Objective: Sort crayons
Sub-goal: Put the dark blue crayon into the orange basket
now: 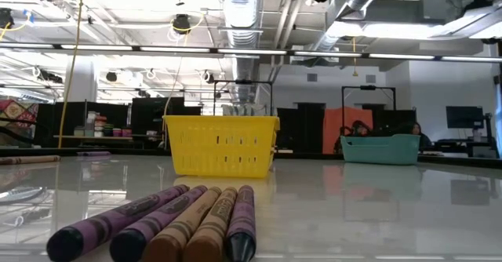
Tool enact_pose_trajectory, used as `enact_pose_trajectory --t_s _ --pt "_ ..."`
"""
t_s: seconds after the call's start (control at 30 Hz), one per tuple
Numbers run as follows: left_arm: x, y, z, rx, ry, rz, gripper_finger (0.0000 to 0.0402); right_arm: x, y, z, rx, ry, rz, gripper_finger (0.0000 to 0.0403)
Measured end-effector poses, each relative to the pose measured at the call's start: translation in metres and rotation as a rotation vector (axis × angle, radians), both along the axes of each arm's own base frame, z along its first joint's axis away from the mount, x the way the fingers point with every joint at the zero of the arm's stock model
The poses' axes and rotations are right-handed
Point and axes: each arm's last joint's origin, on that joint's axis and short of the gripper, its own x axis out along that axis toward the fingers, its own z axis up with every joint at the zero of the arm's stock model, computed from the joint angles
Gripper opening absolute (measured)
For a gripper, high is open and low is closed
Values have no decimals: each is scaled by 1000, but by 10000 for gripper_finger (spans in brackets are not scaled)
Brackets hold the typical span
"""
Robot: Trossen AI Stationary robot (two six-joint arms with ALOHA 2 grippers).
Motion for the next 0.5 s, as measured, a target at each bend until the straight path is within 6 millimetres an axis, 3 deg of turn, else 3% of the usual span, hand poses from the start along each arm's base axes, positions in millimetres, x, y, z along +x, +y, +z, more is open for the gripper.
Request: enact_pose_trajectory --t_s 0.5 --pt "2 1 0 -4 0 13 14 0 0 0 2 -8 -10 180"
